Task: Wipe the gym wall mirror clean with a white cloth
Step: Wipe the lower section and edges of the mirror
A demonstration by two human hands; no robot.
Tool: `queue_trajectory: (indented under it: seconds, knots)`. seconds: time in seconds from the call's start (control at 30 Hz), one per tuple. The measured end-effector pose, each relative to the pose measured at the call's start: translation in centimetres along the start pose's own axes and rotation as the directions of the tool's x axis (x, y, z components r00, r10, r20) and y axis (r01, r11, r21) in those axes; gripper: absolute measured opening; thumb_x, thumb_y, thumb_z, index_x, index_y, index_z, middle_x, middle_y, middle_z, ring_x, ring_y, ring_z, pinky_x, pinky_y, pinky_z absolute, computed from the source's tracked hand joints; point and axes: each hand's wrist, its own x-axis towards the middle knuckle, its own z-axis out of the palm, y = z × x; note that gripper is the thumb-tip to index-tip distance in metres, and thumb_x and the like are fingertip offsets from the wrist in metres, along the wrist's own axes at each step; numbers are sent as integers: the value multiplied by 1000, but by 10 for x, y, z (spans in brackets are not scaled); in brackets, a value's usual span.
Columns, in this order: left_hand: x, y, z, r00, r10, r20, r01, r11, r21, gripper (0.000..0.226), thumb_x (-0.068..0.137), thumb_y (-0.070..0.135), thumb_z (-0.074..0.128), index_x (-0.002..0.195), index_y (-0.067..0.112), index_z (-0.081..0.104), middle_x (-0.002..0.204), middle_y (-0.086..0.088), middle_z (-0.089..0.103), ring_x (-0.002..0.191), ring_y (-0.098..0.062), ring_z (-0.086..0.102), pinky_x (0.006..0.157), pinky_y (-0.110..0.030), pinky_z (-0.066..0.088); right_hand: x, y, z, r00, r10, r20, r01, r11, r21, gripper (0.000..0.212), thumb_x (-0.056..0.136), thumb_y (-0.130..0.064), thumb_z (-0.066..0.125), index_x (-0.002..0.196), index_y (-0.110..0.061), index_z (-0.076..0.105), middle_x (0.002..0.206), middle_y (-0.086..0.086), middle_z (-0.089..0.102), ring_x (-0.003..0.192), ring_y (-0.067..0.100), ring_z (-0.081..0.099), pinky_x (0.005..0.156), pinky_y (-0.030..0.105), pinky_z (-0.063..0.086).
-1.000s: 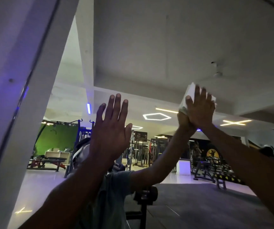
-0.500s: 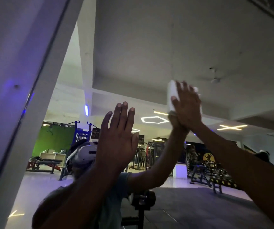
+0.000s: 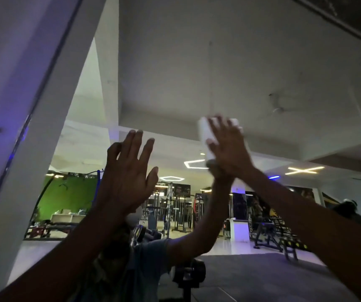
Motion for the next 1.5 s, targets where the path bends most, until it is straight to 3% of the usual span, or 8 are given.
queue_trajectory:
  seconds: [0.2, 0.4, 0.57, 0.77, 0.9, 1.13, 1.27, 1.5]
  knots:
    - [-1, 0, -1, 998, 48, 52, -50, 998, 38, 72, 102, 46, 32, 164, 11, 33, 169, -27, 23, 159, -38, 23, 116, -55, 27, -11, 50, 0, 932, 360, 54, -359, 933, -16, 94, 96, -72, 2, 166, -13, 27, 168, 28, 27, 149, 59, 32, 117, 70, 28]
    - [43, 28, -15, 989, -145, 6, 144, 986, 82, 59, 90, 43, 32, 127, 4, 58, 125, -25, 56, 121, -39, 52, 101, -53, 32, -1, -70, 7, 999, -35, -7, 35, 999, 29, 75, 104, -62, 9, 170, -27, 1, 177, 9, -8, 162, 38, -9, 130, 55, -7]
    - [70, 53, 20, 994, -99, 52, 97, 994, 42, 78, 102, 54, 19, 161, 5, 33, 170, -25, 24, 160, -35, 21, 121, -55, 20, 3, -8, 2, 990, -140, 17, 139, 989, 45, 75, 101, -59, 7, 169, -27, 10, 177, 10, 3, 163, 34, 1, 131, 54, 0]
    - [63, 56, 36, 998, -61, -13, 62, 992, 106, 80, 104, 56, 20, 164, 4, 26, 171, -25, 20, 161, -35, 18, 125, -58, 18, -34, 175, 11, 954, 299, 28, -295, 951, -91, 89, 103, -65, -5, 165, -14, 33, 170, 25, 26, 151, 50, 32, 120, 64, 29]
    - [62, 60, 36, 997, -71, -30, 74, 989, 124, 79, 104, 54, 22, 163, 2, 29, 169, -27, 22, 159, -37, 21, 123, -59, 21, -37, 152, 19, 838, 530, -127, -539, 841, -44, 78, 100, -56, 22, 160, -10, 42, 156, 31, 46, 136, 57, 49, 110, 70, 40]
    - [63, 56, 37, 998, -57, -1, 56, 990, 126, 79, 103, 55, 21, 165, 5, 23, 173, -23, 14, 162, -33, 13, 125, -55, 16, -34, -15, 17, 998, -44, -48, 49, 993, 107, 72, 106, -59, 17, 169, -30, -1, 176, 2, -9, 163, 32, -9, 130, 50, -12]
    - [62, 57, 36, 999, -51, -7, 51, 992, 118, 78, 104, 54, 23, 165, 5, 25, 173, -23, 14, 162, -34, 14, 124, -54, 15, -49, 93, 16, 989, -51, -138, 56, 998, 30, 68, 101, -44, 37, 159, -8, 42, 160, 20, 47, 144, 44, 48, 118, 49, 26]
    - [62, 77, 35, 993, -111, 36, 107, 989, 101, 79, 104, 52, 19, 166, 3, 17, 173, -23, 7, 163, -35, 5, 127, -56, 8, -62, 132, 4, 909, 404, -108, -406, 914, 2, 79, 101, -54, 26, 153, 2, 46, 146, 33, 53, 127, 56, 55, 98, 62, 49]
